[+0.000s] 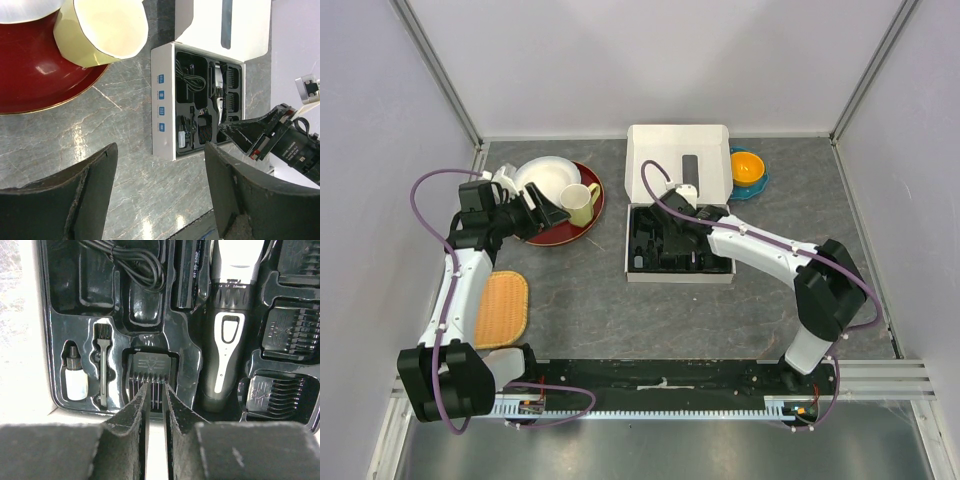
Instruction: Sort the hair-cutting tools
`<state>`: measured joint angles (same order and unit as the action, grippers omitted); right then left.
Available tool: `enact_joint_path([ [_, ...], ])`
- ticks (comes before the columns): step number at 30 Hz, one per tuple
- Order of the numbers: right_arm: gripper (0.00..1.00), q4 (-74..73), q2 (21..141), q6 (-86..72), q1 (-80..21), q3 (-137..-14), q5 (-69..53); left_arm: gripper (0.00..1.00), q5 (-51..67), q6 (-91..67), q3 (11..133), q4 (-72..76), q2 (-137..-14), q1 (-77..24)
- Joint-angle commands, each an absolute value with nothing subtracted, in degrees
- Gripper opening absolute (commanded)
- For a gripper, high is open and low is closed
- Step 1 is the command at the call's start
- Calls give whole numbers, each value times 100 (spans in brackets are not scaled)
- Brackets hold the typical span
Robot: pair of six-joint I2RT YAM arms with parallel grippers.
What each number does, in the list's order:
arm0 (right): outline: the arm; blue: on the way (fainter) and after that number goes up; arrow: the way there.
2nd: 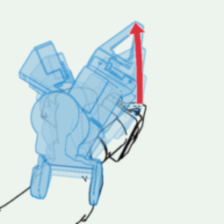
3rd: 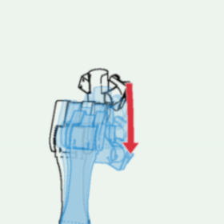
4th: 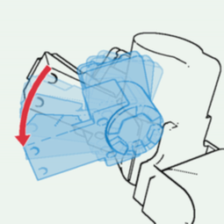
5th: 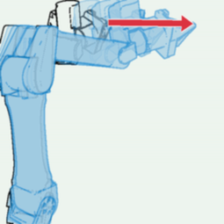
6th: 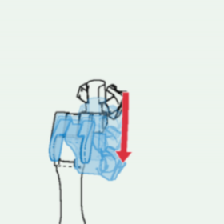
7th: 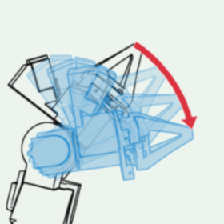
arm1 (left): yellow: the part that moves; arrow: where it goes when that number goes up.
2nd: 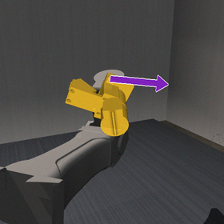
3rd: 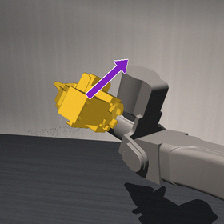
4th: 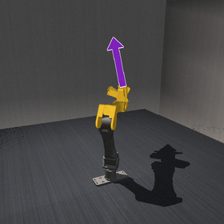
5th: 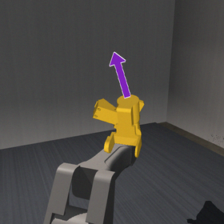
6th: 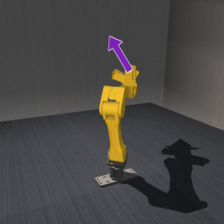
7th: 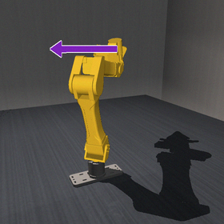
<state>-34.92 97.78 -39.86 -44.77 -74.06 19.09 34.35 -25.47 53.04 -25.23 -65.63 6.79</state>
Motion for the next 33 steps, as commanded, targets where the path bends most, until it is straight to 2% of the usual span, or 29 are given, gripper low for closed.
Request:
enact_joint_path([
  [1, 22, -3419, 9729, -3920, -4491, -7348, 1740, 76, 3753, -2391, 5256, -2259, -6548, 712],
  [15, 20, -3419, 10415, -3885, -4482, -7637, 1643, 76, 3753, -2355, 5273, -2268, -6653, 703],
  [28, 20, -3630, 9800, -3867, -4482, -7884, 1836, 76, 3902, -2364, 5282, -2198, -6653, 703],
  [31, 23, -3674, 9502, -3893, -4404, -7901, 2064, 76, 4130, -2460, 5326, -2031, -6645, 686],
  [33, 31, -3665, 9361, -3850, -4272, -7962, 2092, 76, 4289, -2636, 5379, -1881, -6618, 677],
])
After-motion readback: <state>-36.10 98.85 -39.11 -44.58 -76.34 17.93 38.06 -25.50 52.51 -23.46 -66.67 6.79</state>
